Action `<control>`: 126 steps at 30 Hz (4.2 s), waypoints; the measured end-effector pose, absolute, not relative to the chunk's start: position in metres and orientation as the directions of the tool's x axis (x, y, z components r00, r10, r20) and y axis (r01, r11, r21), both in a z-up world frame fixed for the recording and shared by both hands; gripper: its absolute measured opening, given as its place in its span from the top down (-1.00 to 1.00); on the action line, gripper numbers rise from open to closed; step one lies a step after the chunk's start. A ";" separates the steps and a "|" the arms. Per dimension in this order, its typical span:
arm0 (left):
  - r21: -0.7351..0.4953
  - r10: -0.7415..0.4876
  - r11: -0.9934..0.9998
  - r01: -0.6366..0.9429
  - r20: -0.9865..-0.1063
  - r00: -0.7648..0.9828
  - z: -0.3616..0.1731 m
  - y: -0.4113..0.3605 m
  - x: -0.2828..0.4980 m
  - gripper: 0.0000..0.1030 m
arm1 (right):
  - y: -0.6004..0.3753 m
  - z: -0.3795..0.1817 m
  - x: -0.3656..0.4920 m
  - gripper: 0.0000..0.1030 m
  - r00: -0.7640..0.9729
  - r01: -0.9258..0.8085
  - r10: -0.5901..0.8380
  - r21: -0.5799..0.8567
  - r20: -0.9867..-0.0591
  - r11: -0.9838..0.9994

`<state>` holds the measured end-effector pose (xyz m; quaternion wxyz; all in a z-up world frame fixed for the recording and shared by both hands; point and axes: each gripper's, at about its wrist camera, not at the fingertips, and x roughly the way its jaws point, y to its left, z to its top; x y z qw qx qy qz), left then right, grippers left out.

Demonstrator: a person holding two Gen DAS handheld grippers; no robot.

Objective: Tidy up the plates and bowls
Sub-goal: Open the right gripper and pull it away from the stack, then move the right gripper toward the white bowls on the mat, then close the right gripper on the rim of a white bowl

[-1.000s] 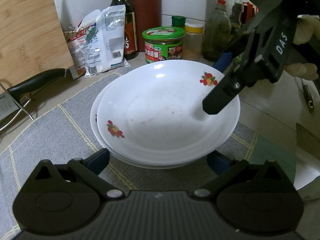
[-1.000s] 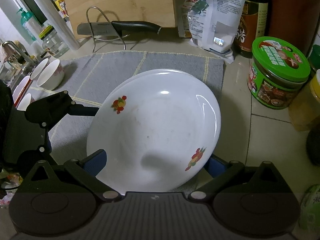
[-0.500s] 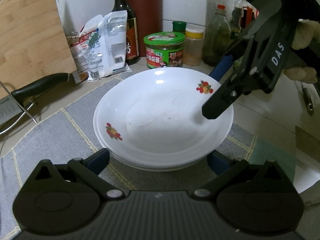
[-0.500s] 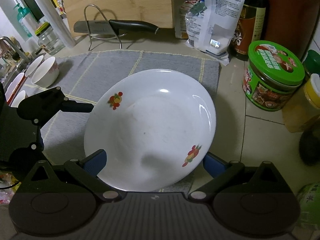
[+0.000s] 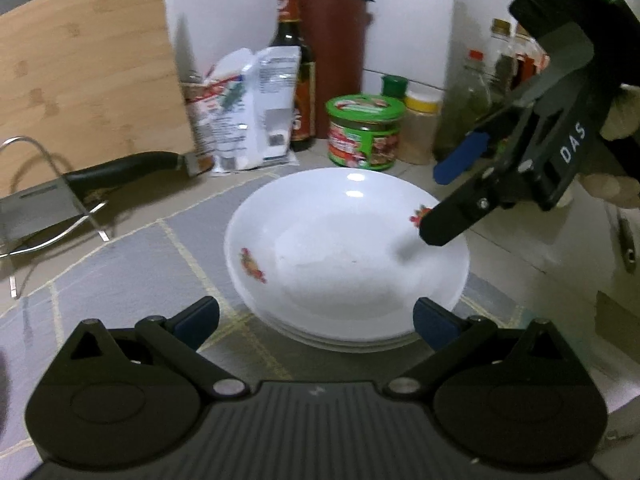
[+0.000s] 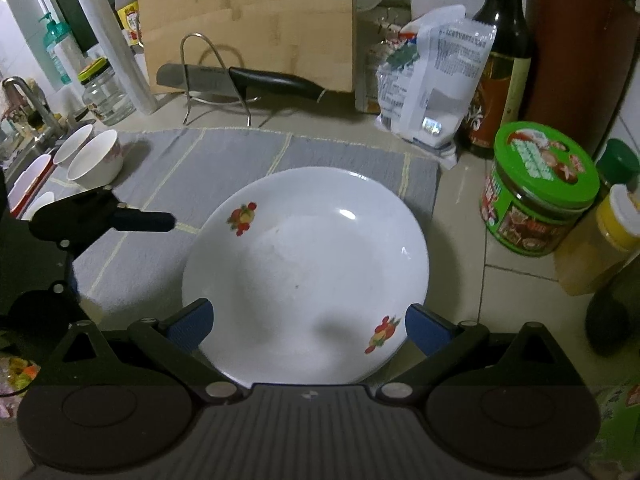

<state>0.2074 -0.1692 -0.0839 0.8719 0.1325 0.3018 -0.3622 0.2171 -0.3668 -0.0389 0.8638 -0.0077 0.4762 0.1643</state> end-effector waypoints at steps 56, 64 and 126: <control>0.046 -0.070 0.992 0.117 -0.572 0.817 -0.090 0.050 0.101 -0.99 | -0.121 -0.045 0.199 -1.00 0.572 -0.547 0.362 -0.014 -0.736 0.837; 0.024 -0.071 0.994 0.106 -0.586 0.807 -0.102 0.103 0.102 -0.99 | -0.069 -0.050 0.203 -1.00 0.549 -0.570 0.390 0.011 -0.739 0.821; 0.036 -0.319 0.914 0.403 -0.548 0.773 -0.099 0.129 0.131 -0.76 | 0.010 -0.064 0.216 -0.51 0.377 -0.690 0.581 0.199 -0.721 0.696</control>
